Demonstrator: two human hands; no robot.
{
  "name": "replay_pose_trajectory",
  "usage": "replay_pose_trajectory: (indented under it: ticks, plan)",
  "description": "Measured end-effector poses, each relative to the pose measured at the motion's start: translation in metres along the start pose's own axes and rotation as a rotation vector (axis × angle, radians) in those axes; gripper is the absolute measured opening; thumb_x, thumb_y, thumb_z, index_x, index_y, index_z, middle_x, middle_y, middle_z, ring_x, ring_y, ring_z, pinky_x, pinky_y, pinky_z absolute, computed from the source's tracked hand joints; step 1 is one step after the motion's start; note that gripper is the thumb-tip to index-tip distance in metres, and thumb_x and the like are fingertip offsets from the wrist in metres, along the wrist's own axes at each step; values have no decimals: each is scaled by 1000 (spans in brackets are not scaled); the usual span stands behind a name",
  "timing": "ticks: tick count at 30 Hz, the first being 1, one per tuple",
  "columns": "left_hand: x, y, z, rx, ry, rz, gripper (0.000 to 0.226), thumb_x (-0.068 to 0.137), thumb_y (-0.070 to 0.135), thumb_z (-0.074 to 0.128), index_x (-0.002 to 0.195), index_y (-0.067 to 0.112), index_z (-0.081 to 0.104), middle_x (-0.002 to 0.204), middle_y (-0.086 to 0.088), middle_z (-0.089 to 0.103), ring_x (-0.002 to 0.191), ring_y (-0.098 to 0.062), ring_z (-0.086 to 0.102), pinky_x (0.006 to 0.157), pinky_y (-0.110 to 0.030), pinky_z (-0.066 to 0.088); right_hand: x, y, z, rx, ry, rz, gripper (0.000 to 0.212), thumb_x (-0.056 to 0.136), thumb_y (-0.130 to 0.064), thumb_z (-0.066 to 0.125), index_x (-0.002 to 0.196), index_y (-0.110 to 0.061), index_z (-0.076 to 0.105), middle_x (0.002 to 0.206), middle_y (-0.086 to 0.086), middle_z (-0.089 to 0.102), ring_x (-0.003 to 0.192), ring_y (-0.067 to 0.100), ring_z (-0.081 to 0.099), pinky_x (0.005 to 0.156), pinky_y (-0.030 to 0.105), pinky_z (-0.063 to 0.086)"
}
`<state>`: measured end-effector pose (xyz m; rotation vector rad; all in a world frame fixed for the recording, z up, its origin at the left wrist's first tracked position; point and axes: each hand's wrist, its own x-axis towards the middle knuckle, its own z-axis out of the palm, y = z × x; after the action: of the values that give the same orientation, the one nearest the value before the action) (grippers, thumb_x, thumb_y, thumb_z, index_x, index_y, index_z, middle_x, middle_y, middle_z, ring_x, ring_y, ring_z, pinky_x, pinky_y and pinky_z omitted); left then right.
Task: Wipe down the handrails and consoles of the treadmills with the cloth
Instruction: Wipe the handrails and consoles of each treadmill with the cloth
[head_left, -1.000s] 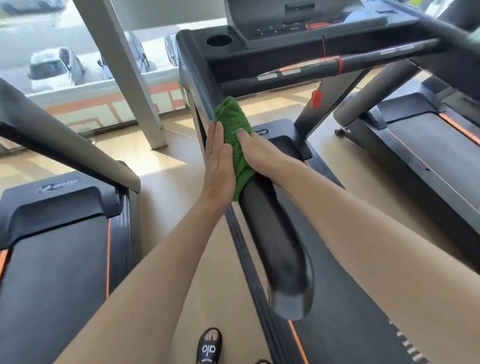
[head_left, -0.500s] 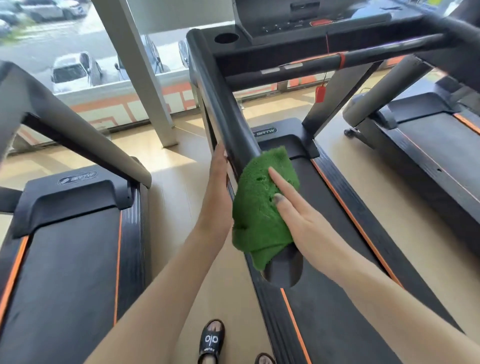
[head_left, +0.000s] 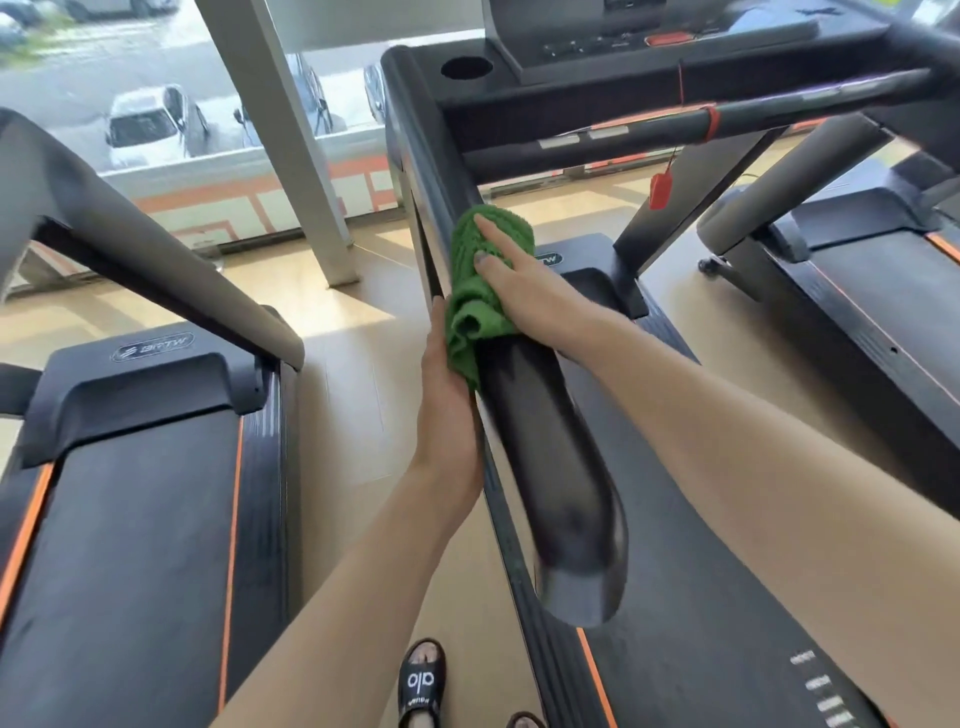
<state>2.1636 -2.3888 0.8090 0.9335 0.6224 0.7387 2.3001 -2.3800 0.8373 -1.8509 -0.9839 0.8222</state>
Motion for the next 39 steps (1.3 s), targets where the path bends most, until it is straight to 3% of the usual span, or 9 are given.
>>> replay_pose_trajectory:
  ticks: [7, 9, 14, 18, 22, 27, 31, 35, 39]
  plan:
    - [-6, -6, 8, 59, 37, -58, 53, 107, 55, 26, 130, 26, 64, 119, 3, 74, 113, -14, 68, 109, -42, 48, -28, 25, 1, 208, 34, 43, 80, 75, -73, 43, 151, -49, 34, 145, -3, 55, 131, 21, 53, 115, 45, 38]
    - [-5, -9, 9, 21, 28, -87, 57, 102, 64, 32, 132, 26, 63, 123, -1, 72, 115, -19, 68, 106, -45, 51, -88, 29, 1, 350, 36, 31, 66, 87, -65, 47, 147, -37, 48, 138, -5, 62, 126, 15, 59, 113, 39, 43]
    - [6, -22, 4, -3, 72, -88, 82, 79, 83, 56, 147, 38, 48, 149, 3, 54, 133, -25, 55, 114, -49, 41, -208, 50, 28, 721, 137, 310, 37, 106, -44, 39, 114, -28, 71, 100, -7, 78, 88, 5, 74, 68, 17, 57]
    - [11, -27, 4, -1, 112, 7, 64, 94, 69, 46, 152, 42, 40, 153, 21, 45, 140, -6, 43, 121, -36, 31, -236, 69, 81, 488, 487, 241, 62, 89, -66, 31, 142, -42, 51, 137, -11, 62, 128, 11, 57, 109, 46, 45]
    - [13, -28, 1, -11, 70, -25, 70, 89, 75, 49, 150, 43, 42, 152, 18, 48, 139, -10, 47, 119, -39, 34, -225, 59, 85, 266, 656, 41, 59, 95, -51, 26, 138, -23, 55, 116, 1, 69, 107, 20, 63, 94, 51, 50]
    - [18, -27, -2, -108, 11, -112, 86, 80, 80, 60, 148, 28, 50, 146, -6, 57, 131, -29, 57, 113, -50, 42, -148, 48, 21, 405, 199, 90, 49, 94, -49, 47, 139, -36, 58, 134, -9, 65, 125, 15, 60, 111, 36, 43]
    - [12, -25, -2, -98, -14, -171, 94, 75, 81, 63, 144, 17, 55, 141, -16, 60, 128, -35, 59, 113, -54, 41, -137, 41, 7, 377, 73, 34, 45, 107, -38, 39, 141, -11, 55, 133, 3, 60, 124, 20, 56, 72, -2, 41]
    - [24, -34, -10, -59, 20, -185, 99, 65, 85, 70, 149, 37, 47, 154, -4, 48, 134, -31, 53, 112, -55, 42, -158, 52, 28, 473, 225, 117, 48, 89, -59, 45, 128, -41, 64, 122, -12, 70, 117, 13, 64, 107, 44, 47]
    - [20, -26, -7, 86, 39, -92, 90, 71, 91, 53, 145, 39, 50, 142, 2, 60, 129, -23, 59, 110, -47, 45, -226, 79, 92, 199, 623, -84, 53, 95, -56, 36, 146, -42, 42, 139, -14, 55, 126, 5, 52, 105, 35, 44]
